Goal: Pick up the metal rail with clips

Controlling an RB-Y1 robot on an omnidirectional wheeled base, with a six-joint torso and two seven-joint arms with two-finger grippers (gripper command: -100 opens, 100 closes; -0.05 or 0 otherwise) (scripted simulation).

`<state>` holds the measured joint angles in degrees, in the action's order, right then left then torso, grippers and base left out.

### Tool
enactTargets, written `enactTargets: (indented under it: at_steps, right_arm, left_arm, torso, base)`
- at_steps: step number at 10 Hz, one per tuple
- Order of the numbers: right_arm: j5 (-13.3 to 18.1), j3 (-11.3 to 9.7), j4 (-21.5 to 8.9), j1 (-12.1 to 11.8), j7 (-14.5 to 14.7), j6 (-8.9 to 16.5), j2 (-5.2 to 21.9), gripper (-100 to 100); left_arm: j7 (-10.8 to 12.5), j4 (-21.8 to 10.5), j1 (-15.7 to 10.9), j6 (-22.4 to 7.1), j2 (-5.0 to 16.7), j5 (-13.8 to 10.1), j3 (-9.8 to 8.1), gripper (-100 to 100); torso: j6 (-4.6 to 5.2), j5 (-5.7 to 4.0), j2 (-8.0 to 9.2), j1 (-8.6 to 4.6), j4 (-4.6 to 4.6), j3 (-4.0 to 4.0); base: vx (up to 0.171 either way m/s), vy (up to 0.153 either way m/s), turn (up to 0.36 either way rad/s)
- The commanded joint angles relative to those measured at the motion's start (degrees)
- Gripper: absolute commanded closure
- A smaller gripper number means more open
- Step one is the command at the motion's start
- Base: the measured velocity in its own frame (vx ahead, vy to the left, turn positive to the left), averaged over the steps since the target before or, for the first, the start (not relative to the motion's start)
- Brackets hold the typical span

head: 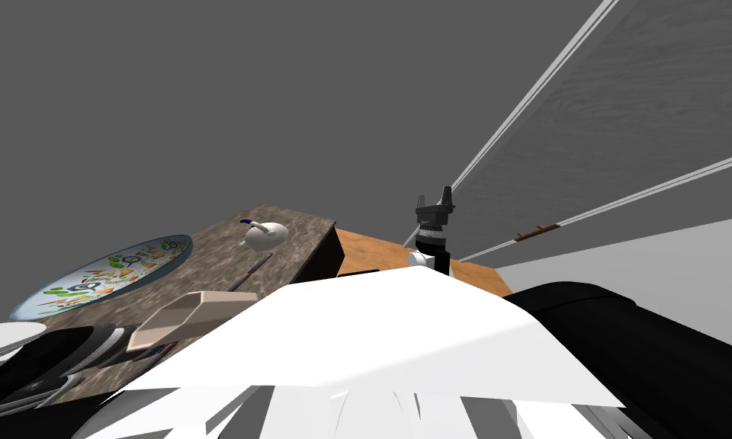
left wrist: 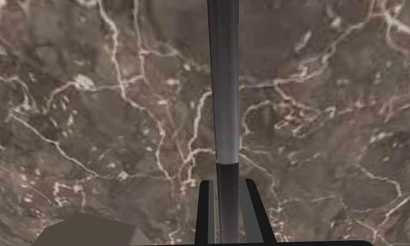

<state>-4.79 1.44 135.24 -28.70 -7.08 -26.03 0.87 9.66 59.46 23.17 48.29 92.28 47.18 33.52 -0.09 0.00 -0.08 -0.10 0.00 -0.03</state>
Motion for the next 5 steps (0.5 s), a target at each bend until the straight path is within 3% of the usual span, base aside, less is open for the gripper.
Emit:
enactTargets:
  at_steps: [1, 2, 3, 4, 5]
  right_arm:
    - [0.0, 0.0, 0.0, 0.0, 0.0, 0.0, 0.0, 0]
    - [0.0, 0.0, 0.0, 0.0, 0.0, 0.0, 0.0, 0]
    - [0.0, 0.0, 0.0, 0.0, 0.0, 0.0, 0.0, 0]
    - [0.0, 0.0, 0.0, 0.0, 0.0, 0.0, 0.0, 0]
    - [0.0, 0.0, 0.0, 0.0, 0.0, 0.0, 0.0, 0]
  left_arm:
    - [0.0, 0.0, 0.0, 0.0, 0.0, 0.0, 0.00, 100]
    - [0.0, 0.0, 0.0, 0.0, 0.0, 0.0, 0.00, 100]
    - [0.0, 0.0, 0.0, 0.0, 0.0, 0.0, 0.00, 0]
    - [-2.4, -0.1, 2.6, -0.1, 0.3, -1.9, -1.07, 100]
    - [-3.8, -0.1, 4.0, -0.1, 0.7, -3.3, -1.81, 100]
  torso:
    - [0.00, 0.00, 0.00, 0.00, 0.00, 0.00]
    - [0.00, 0.00, -0.01, 0.00, 0.00, -0.01]
    - [0.00, 0.00, -0.01, 0.00, 0.00, -0.01]
    - [0.00, 0.00, -0.02, 0.00, 0.00, -0.01]
    - [-0.06, 0.01, -0.15, -0.04, -0.04, -0.08]
  base:
    - [0.000, 0.000, 0.000]
    - [0.000, 0.000, 0.000]
    - [0.000, 0.000, 0.000]
    - [0.058, -0.014, 0.037]
    - [0.101, -0.024, 0.061]
